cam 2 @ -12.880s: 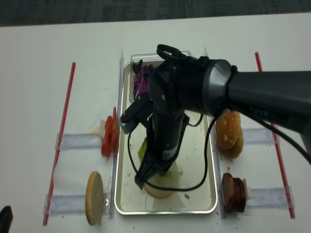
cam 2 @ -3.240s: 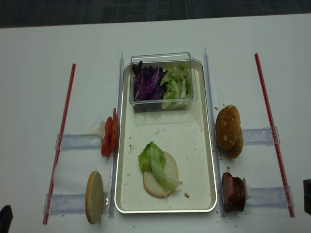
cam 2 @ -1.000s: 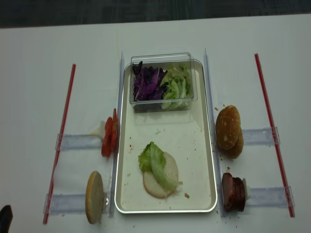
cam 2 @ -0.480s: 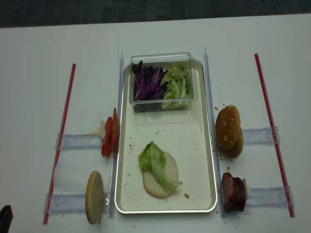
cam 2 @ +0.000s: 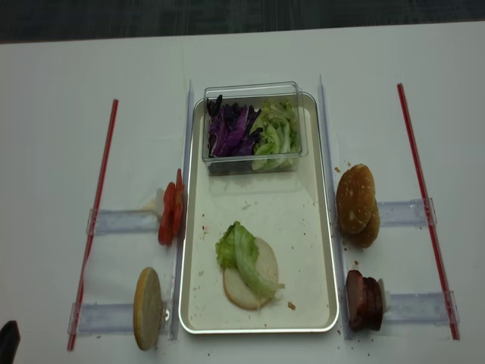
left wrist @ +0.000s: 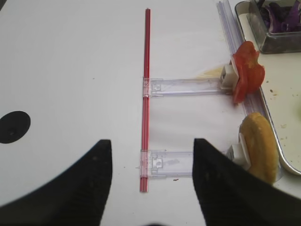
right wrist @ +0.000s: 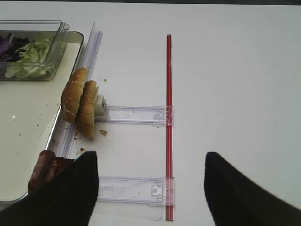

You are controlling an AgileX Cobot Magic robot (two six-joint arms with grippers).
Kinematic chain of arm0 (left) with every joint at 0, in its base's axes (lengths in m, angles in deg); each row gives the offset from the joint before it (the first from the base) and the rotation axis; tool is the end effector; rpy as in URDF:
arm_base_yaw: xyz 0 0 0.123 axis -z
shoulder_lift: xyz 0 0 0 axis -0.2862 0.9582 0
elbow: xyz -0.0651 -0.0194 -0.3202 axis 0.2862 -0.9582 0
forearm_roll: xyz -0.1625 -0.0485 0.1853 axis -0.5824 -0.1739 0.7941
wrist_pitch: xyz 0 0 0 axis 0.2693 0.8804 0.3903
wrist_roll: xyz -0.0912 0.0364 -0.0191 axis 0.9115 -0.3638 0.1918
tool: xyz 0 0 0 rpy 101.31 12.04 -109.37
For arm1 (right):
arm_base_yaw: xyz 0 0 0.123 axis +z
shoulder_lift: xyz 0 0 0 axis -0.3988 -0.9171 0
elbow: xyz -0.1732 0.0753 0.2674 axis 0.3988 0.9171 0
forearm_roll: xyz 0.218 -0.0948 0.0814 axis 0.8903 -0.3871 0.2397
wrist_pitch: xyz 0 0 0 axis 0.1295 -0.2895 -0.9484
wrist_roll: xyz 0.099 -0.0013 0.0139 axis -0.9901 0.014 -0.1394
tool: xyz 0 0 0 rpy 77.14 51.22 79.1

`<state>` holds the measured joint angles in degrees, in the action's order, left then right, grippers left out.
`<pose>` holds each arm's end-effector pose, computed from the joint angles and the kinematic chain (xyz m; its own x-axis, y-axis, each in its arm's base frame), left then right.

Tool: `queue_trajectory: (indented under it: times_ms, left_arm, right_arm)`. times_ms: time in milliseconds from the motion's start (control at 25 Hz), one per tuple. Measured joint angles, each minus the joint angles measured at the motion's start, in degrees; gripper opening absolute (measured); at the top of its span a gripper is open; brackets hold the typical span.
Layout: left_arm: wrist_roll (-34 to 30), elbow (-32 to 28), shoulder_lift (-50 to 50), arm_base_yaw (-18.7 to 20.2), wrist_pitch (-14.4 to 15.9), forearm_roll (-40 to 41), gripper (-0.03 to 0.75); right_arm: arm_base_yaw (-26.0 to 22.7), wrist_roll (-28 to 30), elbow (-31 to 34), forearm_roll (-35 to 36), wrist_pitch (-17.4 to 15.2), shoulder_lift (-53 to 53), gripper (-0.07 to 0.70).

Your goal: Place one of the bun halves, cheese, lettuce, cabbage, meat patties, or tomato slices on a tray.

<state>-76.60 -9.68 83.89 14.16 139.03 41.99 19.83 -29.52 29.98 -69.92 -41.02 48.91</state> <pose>-0.0469 0.0014 0.2589 -0.5499 -0.0492 -0.8337 -0.0844 0.9964 -0.0032 -0.0414 0.0148 0.2593 -0.5125 -0.0069 -0.8587 -0.0604 0.9978 0.0280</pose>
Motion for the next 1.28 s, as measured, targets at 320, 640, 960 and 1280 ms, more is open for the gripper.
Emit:
queue_trajectory:
  times_ms: [320, 640, 960, 1280]
  left_arm:
    - [-0.05, 0.00, 0.00, 0.00, 0.00, 0.00, 0.392]
    - [-0.05, 0.00, 0.00, 0.00, 0.00, 0.00, 0.392]
    - [-0.05, 0.00, 0.00, 0.00, 0.00, 0.00, 0.392]
    - [-0.05, 0.00, 0.00, 0.00, 0.00, 0.00, 0.392]
  right_arm:
    - [0.00, -0.14, 0.00, 0.00, 0.00, 0.00, 0.485]
    - [0.00, -0.14, 0.00, 0.00, 0.00, 0.00, 0.484]
    - [0.00, -0.14, 0.00, 0.00, 0.00, 0.00, 0.482]
    - [0.00, -0.02, 0.00, 0.16, 0.00, 0.00, 0.480]
